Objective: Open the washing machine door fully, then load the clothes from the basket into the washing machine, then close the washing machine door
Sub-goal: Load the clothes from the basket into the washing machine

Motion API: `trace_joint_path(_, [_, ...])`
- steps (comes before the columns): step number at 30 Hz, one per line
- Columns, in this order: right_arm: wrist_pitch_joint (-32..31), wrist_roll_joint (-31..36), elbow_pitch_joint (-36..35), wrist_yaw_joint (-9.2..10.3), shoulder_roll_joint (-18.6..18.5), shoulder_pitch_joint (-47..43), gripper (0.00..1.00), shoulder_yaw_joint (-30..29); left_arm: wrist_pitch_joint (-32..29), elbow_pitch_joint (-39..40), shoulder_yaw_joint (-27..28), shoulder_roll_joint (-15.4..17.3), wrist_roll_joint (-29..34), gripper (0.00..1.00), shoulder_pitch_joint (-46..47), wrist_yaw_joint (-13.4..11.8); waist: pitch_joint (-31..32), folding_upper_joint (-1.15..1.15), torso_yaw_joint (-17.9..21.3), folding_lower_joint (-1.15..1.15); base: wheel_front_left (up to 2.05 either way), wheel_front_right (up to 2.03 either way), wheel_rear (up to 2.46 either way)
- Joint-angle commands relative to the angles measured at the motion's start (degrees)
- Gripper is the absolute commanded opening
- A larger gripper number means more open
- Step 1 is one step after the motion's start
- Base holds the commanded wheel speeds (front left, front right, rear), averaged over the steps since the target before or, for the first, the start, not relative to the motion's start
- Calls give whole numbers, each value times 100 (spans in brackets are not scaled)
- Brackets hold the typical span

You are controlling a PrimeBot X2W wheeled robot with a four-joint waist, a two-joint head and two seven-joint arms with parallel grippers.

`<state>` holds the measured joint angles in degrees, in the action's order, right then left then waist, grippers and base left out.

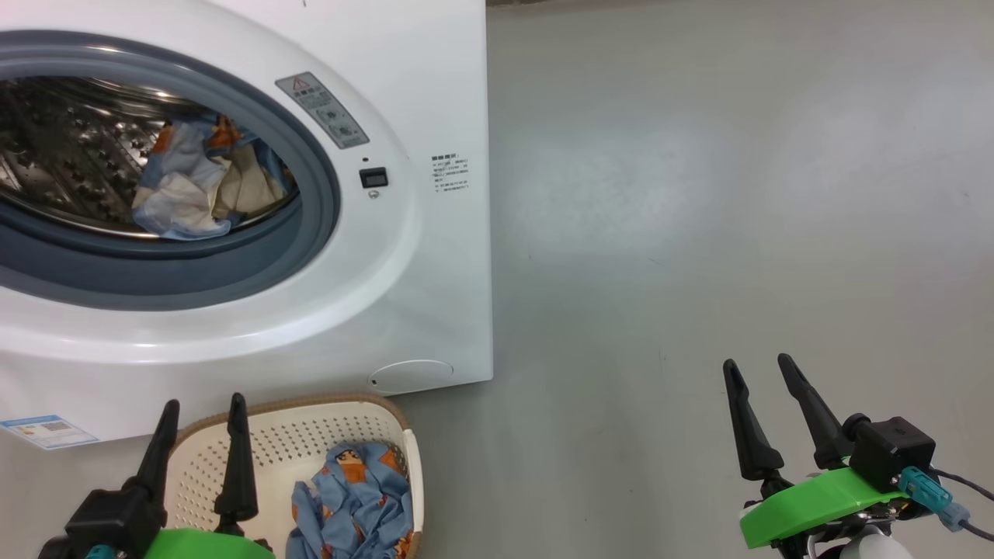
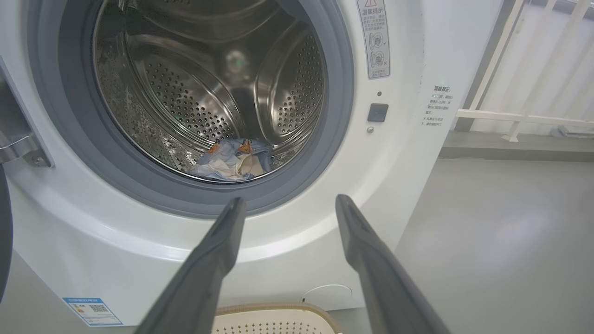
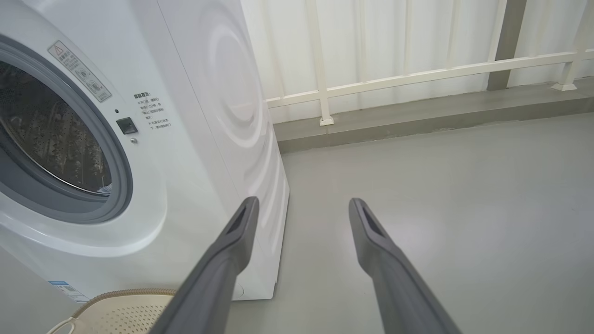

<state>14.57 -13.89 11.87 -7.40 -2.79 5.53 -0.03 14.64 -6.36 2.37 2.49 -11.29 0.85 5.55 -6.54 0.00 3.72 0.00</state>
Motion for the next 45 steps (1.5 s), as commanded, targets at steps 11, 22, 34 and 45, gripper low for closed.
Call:
trace_joint_path(11, [43, -71, -120, -9, -9, -7, 100, 168, 36, 177, 147, 40, -38, 100, -37, -9, 57, 0, -30, 0, 0, 0, 0])
trace_joint_path(22, [43, -87, -94, -9, -9, -38, 100, 159, 36, 103, 63, 39, -23, 100, -66, -23, 126, 0, -52, 0, 0, 0, 0])
trace_joint_path(34, [43, -102, -66, -9, -9, -301, 100, 134, 36, -93, -45, 39, -122, 100, -287, -67, 516, 0, -167, 0, 0, 0, 0])
trace_joint_path(45, [43, -110, -80, -9, -9, -377, 100, 274, 36, -229, -286, 39, -146, 100, -381, -151, 662, 0, -383, 0, 0, 0, 0])
